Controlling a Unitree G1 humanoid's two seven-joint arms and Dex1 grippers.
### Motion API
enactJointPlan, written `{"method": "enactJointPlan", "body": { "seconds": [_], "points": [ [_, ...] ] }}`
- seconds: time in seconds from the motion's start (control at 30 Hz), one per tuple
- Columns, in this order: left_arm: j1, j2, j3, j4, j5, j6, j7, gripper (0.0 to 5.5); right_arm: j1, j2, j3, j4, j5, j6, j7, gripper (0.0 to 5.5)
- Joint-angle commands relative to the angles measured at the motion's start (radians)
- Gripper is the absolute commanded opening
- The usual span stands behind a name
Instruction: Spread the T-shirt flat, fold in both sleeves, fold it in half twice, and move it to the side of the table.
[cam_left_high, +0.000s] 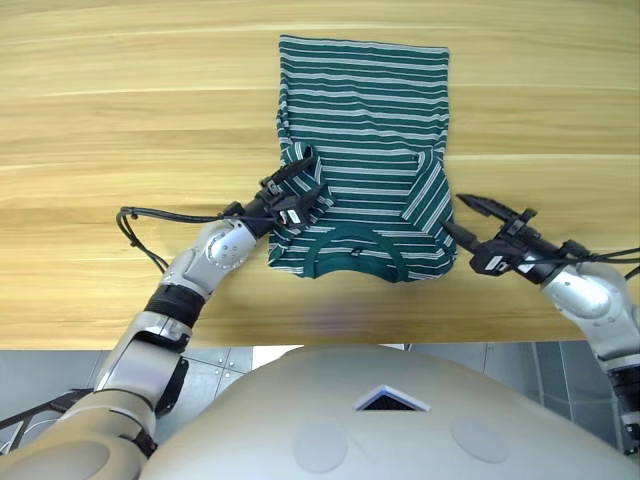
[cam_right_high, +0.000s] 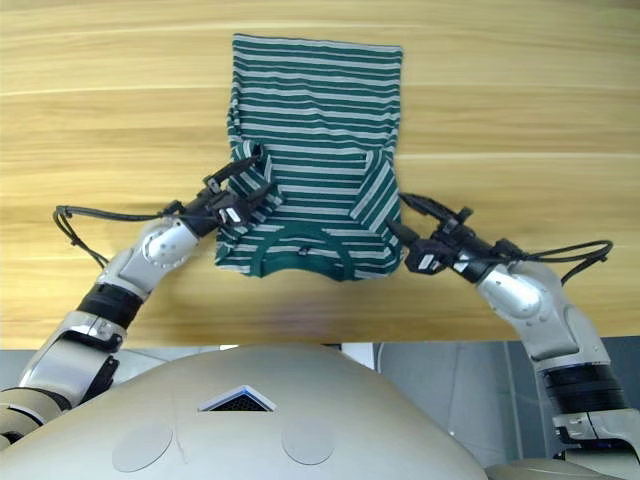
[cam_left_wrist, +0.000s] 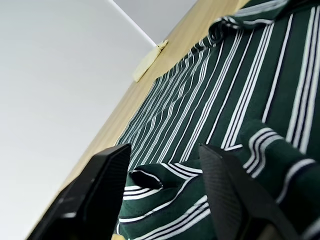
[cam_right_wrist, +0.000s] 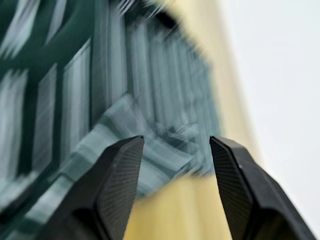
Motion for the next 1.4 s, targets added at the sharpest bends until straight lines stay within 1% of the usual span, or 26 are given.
{"method": "enactJointPlan", "body": {
  "seconds": [0.03,0.1,0.17,0.23,0.3,0.33,0.37,0.4,0.43,0.53,0.63,0.73,0.83,0.97,1.17,1.4],
  "points": [
    [0.067,0.008,0.044,-0.117,-0.151,-0.063,-0.044,2.53,-0.113,0.081,-0.095,-0.033,0.141,0.022,-0.041,2.45],
    [0.097,0.040,0.098,-0.232,-0.271,-0.113,-0.061,2.53,-0.136,0.085,-0.129,0.043,0.048,0.021,-0.074,2.45],
    [0.144,0.091,0.151,-0.370,-0.409,-0.134,-0.097,2.53,-0.111,0.051,-0.136,0.129,-0.072,-0.003,-0.080,2.45],
    [0.235,0.206,0.245,-0.482,-0.494,-0.131,-0.150,2.53,-0.018,0.000,-0.134,0.179,-0.191,-0.006,-0.071,2.45],
    [0.334,0.329,0.402,-0.444,-0.379,-0.047,-0.158,2.53,0.086,-0.046,-0.109,0.207,-0.306,0.023,-0.052,2.45],
    [0.378,0.383,0.456,-0.398,-0.297,0.000,-0.154,2.53,0.108,-0.057,-0.102,0.215,-0.353,0.037,-0.055,2.45],
    [0.418,0.447,0.471,-0.347,-0.179,0.052,-0.155,2.53,0.122,-0.068,-0.096,0.215,-0.400,0.054,-0.055,2.45],
    [0.445,0.491,0.461,-0.312,-0.090,0.077,-0.165,2.53,0.126,-0.077,-0.091,0.210,-0.433,0.066,-0.054,2.45],
    [0.460,0.519,0.427,-0.306,-0.039,0.078,-0.203,2.53,0.123,-0.089,-0.085,0.205,-0.461,0.074,-0.048,2.45],
    [0.418,0.530,0.329,-0.338,0.024,0.060,-0.295,2.53,0.099,-0.113,-0.064,0.202,-0.503,0.084,-0.037,2.45],
    [0.368,0.524,0.217,-0.360,0.020,0.010,-0.396,2.53,0.074,-0.104,-0.036,0.187,-0.496,0.087,-0.031,2.45],
    [0.330,0.511,0.102,-0.388,-0.037,-0.044,-0.496,2.53,0.075,-0.100,-0.015,0.170,-0.487,0.093,-0.023,2.45],
    [0.304,0.506,0.036,-0.405,-0.075,-0.074,-0.549,2.53,0.131,-0.120,-0.042,0.141,-0.458,0.106,-0.021,2.45],
    [0.288,0.496,-0.007,-0.394,-0.086,-0.082,-0.570,2.53,0.138,-0.123,-0.055,0.132,-0.450,0.120,-0.027,2.45],
    [0.244,0.463,-0.059,-0.356,-0.071,-0.087,-0.570,2.53,0.092,-0.120,-0.033,0.135,-0.450,0.116,-0.023,2.45],
    [0.207,0.440,-0.047,-0.275,-0.068,-0.078,-0.528,2.53,0.165,-0.131,-0.055,0.095,-0.400,0.087,-0.009,2.45]
  ]
}}
